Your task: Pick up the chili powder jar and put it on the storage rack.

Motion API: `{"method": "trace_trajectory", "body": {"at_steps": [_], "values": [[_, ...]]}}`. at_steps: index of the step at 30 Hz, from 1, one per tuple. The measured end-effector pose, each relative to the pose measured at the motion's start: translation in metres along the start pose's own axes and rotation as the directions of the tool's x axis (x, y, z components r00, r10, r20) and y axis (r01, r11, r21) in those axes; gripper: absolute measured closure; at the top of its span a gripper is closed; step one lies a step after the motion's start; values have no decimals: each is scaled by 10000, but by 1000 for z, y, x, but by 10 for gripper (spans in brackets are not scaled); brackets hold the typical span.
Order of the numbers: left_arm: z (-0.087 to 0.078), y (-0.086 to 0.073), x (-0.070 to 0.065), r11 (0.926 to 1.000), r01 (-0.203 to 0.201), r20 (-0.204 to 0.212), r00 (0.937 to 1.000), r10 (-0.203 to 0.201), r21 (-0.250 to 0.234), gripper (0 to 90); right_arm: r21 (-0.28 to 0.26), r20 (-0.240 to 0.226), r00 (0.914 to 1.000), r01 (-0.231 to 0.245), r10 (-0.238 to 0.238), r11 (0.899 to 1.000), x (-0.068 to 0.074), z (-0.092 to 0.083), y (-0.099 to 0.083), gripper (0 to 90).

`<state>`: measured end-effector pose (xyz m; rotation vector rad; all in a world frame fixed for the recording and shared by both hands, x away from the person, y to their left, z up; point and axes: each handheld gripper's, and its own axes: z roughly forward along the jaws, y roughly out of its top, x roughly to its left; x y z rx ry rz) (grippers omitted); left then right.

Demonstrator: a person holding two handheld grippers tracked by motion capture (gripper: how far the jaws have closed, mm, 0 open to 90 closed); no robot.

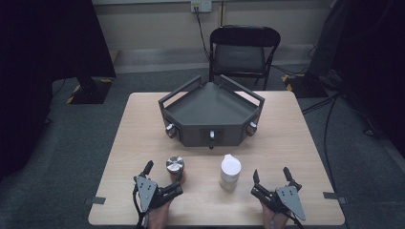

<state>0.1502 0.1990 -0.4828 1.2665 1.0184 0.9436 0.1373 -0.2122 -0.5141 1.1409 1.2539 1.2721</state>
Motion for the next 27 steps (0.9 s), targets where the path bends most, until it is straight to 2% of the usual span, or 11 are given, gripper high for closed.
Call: {"method": "trace_trajectory", "body": {"at_steps": [7,12,18,27], "values": [[9,1,-10,9996,-98,-118,9999,101,254,12,-2,14,10000,0,0,10000,0,0,0,13],[17,-3,-18,9989,-380,-529,9978,395,288,26,-2,16,10000,1,-1,10000,0,0,0,13],[24,-4,-20,9982,-154,-579,9981,189,587,46,-1,14,10000,0,0,10000,0,0,0,13],[30,-8,-26,9971,-290,-921,9951,355,702,158,2,11,10000,-1,1,10000,0,0,0,13]]}}
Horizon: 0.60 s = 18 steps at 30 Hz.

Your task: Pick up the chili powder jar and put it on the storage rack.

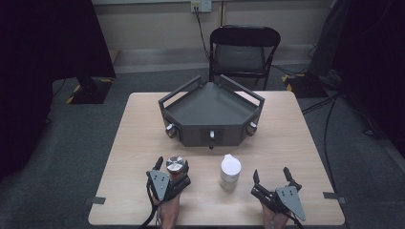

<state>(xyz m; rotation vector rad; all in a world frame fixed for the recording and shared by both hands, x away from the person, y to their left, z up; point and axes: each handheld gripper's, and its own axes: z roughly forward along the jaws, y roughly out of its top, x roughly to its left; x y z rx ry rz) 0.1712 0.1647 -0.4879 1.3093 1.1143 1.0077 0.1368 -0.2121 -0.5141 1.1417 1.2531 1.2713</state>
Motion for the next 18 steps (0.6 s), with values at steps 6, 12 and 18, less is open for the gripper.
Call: {"method": "trace_trajectory", "body": {"at_steps": [6,12,18], "values": [[2,0,-1,10000,-3,-53,10000,4,62,216,-2,-16,10000,-5,5,10000,0,0,0,13],[3,-1,-1,9999,-67,93,9999,65,139,277,-2,-18,10000,-6,6,10000,0,0,0,12],[2,-3,-3,9999,-109,35,9999,108,109,343,0,-18,10000,-5,5,10000,0,0,0,12]]}}
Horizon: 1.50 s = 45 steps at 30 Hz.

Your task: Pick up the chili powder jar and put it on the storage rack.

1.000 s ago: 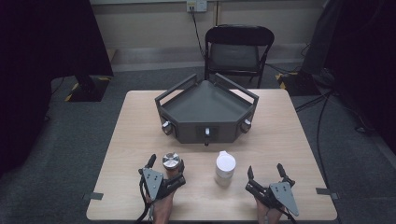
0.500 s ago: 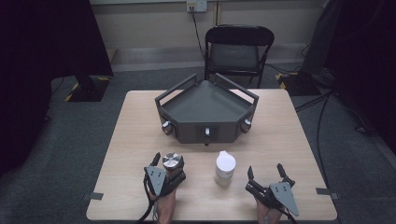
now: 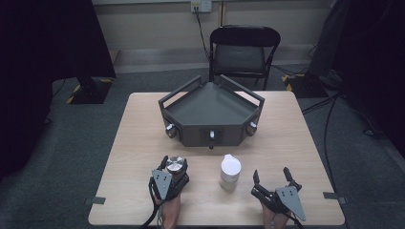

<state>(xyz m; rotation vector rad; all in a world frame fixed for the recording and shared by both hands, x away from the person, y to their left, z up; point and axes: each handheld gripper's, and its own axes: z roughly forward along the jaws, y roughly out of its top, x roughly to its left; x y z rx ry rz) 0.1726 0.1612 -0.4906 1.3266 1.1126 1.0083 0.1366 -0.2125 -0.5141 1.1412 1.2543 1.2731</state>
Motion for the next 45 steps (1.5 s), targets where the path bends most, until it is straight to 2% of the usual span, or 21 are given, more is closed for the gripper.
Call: {"method": "trace_trajectory", "body": {"at_steps": [21,24,37,45], "values": [[-1,2,3,10000,9,123,9999,-9,15,353,0,1,10000,-1,1,10000,0,0,0,12],[-1,3,5,9999,122,134,9998,-123,55,353,-1,1,10000,-1,1,10000,0,0,0,13],[-6,10,10,9999,-76,392,9992,81,-115,354,1,1,10000,0,0,10000,0,0,0,13],[-8,17,12,9993,-333,799,9962,347,-184,354,3,2,10000,-1,1,10000,0,0,0,13]]}}
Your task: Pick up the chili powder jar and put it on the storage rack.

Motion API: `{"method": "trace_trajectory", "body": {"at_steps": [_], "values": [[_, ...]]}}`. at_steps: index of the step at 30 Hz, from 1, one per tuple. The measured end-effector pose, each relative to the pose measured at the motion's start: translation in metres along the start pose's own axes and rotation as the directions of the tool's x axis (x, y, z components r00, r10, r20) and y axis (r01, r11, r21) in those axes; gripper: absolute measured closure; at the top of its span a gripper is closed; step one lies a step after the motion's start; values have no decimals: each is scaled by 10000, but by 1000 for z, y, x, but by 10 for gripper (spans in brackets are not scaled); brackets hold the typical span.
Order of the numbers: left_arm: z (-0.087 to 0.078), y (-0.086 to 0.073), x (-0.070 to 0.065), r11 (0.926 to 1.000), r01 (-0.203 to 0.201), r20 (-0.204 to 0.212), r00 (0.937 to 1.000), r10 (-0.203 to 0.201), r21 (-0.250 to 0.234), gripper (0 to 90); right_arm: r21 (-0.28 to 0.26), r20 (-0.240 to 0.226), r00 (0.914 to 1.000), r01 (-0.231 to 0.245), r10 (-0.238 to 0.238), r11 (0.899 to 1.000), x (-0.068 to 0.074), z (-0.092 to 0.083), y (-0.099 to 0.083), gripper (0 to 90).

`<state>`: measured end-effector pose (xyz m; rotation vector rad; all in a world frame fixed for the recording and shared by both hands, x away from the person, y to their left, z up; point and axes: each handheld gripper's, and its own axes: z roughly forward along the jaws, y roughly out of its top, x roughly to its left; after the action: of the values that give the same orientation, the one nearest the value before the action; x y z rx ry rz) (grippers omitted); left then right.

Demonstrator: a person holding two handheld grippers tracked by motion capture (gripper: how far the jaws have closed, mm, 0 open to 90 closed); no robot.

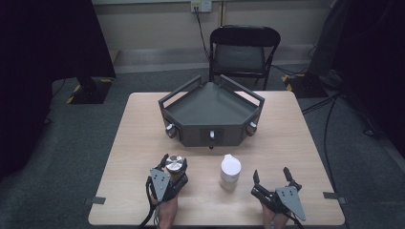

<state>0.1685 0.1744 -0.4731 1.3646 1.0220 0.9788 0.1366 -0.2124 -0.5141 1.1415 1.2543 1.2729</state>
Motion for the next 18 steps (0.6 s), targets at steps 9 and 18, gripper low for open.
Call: {"method": "trace_trajectory", "body": {"at_steps": [9,18], "values": [[2,5,8,10000,-77,539,9985,77,-8,355,-4,0,10000,0,0,10000,0,0,0,13],[3,11,20,9999,-73,858,9963,79,-75,354,-3,-1,10000,0,0,10000,0,0,0,12]]}}
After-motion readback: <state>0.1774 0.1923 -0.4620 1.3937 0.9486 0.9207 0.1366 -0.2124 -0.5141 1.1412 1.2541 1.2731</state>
